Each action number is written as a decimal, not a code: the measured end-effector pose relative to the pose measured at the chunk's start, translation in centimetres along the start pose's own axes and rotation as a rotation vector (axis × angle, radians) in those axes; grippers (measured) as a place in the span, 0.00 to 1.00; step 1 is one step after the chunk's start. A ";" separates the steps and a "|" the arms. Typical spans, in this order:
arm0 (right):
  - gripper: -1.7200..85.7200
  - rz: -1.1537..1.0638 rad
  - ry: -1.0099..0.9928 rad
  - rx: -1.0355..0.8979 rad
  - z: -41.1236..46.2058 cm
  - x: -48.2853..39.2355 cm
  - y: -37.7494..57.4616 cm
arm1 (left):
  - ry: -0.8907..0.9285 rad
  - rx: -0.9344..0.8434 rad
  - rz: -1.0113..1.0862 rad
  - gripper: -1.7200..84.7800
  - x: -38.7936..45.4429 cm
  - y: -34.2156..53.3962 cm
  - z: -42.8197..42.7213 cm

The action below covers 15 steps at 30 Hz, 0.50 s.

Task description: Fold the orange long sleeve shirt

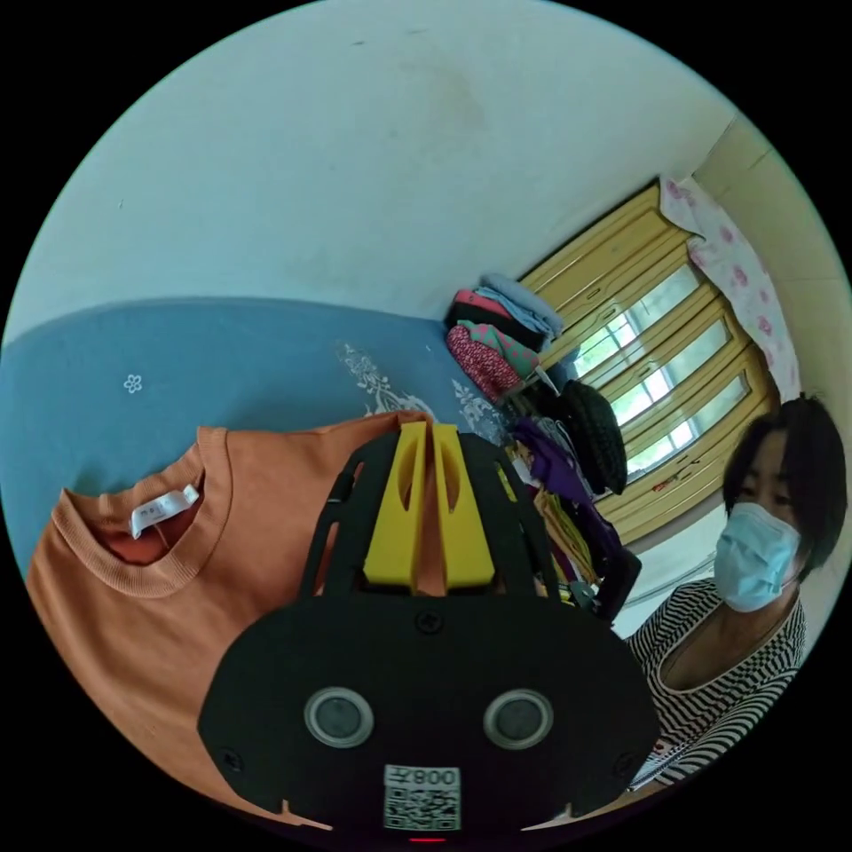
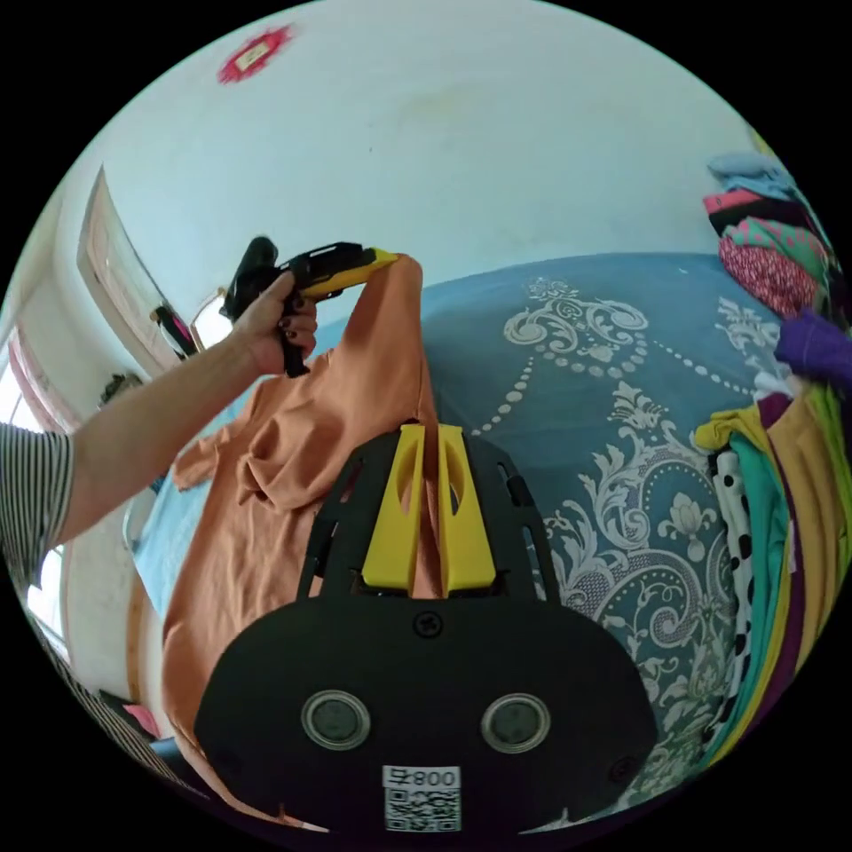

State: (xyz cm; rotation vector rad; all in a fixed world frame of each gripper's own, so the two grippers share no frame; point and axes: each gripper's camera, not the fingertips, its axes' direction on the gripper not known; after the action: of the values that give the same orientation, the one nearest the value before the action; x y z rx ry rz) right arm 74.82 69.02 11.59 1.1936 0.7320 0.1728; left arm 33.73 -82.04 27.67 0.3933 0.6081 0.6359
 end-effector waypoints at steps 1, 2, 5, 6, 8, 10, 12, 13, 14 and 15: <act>0.05 0.016 -0.010 -0.004 0.0 0.4 0.1 | -0.002 -0.005 0.000 0.03 0.0 0.0 0.4; 0.05 0.040 -0.016 -0.017 0.1 1.0 0.3 | -0.015 -0.018 -0.001 0.03 -0.1 0.0 1.4; 0.05 0.072 -0.002 -0.065 0.8 2.0 0.7 | -0.056 -0.055 -0.019 0.03 -0.9 -0.1 4.3; 0.04 0.082 0.010 -0.083 1.0 2.3 0.9 | -0.084 -0.079 -0.034 0.03 -1.4 -0.1 5.5; 0.04 0.096 0.012 -0.097 1.1 2.8 1.1 | -0.122 -0.117 -0.060 0.03 -2.3 0.1 7.4; 0.04 0.114 0.015 -0.116 1.3 3.4 1.3 | -0.133 -0.159 -0.082 0.04 -3.0 0.2 8.9; 0.04 0.133 -0.009 -0.107 0.9 3.9 1.7 | -0.150 -0.162 -0.084 0.04 -2.7 0.4 9.4; 0.04 0.135 -0.014 -0.105 0.8 4.0 1.7 | -0.158 -0.153 -0.076 0.04 -2.4 0.4 9.2; 0.04 0.136 -0.019 -0.103 0.6 4.1 1.8 | -0.180 -0.130 -0.059 0.04 -1.7 0.5 8.6; 0.04 0.138 -0.023 -0.100 0.4 4.1 1.8 | -0.196 -0.106 -0.044 0.04 -1.0 0.7 7.8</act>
State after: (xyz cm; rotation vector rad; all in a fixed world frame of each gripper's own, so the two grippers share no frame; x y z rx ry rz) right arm 78.61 71.40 11.56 1.1492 0.6144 0.3061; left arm 37.73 -83.41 34.36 0.3370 0.3938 0.5772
